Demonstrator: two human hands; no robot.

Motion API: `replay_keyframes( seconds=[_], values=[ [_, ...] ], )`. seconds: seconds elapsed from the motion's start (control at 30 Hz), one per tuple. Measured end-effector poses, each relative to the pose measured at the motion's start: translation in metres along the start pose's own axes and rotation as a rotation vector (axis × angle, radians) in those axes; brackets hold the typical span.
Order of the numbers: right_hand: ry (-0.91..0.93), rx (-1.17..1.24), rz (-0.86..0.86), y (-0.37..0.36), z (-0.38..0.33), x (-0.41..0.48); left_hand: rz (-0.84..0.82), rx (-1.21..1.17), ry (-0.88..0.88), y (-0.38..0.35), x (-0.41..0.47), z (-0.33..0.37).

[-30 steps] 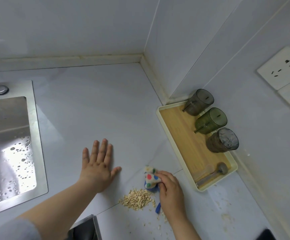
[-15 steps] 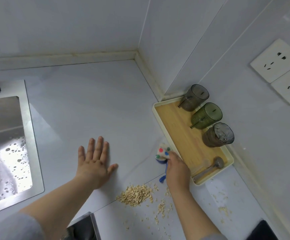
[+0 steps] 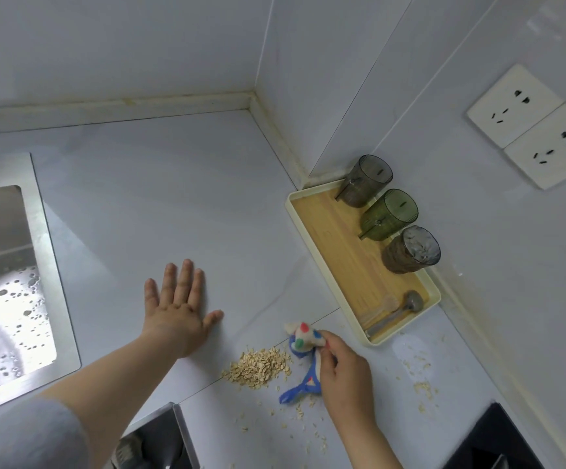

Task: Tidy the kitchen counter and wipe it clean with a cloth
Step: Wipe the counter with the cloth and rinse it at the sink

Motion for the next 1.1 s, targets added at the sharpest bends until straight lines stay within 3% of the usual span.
replay_keyframes(
  seconds=[0.1, 0.37, 0.63, 0.77, 0.93, 1.1],
  values=[
    [-0.005, -0.019, 0.132, 0.021, 0.005, 0.007, 0.006, -0.008, -0.005, 0.0, 0.0, 0.0],
    [-0.156, -0.142, 0.066, 0.004, 0.015, 0.031, -0.004, 0.043, 0.007, 0.0, 0.002, -0.001],
    [-0.047, 0.042, -0.081, -0.012, 0.009, -0.019, 0.003, 0.06, 0.005, 0.0, 0.004, 0.001],
    [-0.08, 0.169, 0.055, 0.014, 0.015, -0.034, 0.051, 0.056, -0.001, -0.002, 0.001, 0.004],
    [-0.118, 0.213, 0.173, 0.047, 0.037, -0.038, 0.22, 0.036, -0.182, 0.011, -0.012, 0.042],
    [-0.162, 0.214, 0.293, 0.076, 0.068, -0.041, 0.193, 0.087, -0.373, 0.026, -0.019, 0.111]
  ],
)
Point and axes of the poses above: each hand's wrist, its own x-axis towards the middle knuckle, its own y-axis out of the back of the hand, z = x × y, the point moved 3 cm from there along x, towards the middle knuckle, and after that the axes turned 14 degrees about -z, right-handed, at the moved point
